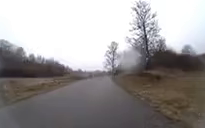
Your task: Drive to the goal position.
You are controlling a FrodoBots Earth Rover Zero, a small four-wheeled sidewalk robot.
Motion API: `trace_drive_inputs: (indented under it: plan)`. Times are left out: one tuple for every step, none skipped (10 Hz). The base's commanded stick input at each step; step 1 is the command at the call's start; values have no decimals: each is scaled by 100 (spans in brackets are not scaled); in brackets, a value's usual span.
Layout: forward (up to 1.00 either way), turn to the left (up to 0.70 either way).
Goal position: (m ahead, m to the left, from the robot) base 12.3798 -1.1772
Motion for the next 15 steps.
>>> trace_drive_inputs:
  plan:
    - [69,0]
    - [69,0]
    - [69,0]
    - [69,0]
    - [69,0]
    - [69,0]
    - [69,0]
    - [69,0]
    - [70,0]
    - [70,0]
    - [70,0]
    - [70,0]
    - [70,0]
    - [70,0]
    - [70,0]
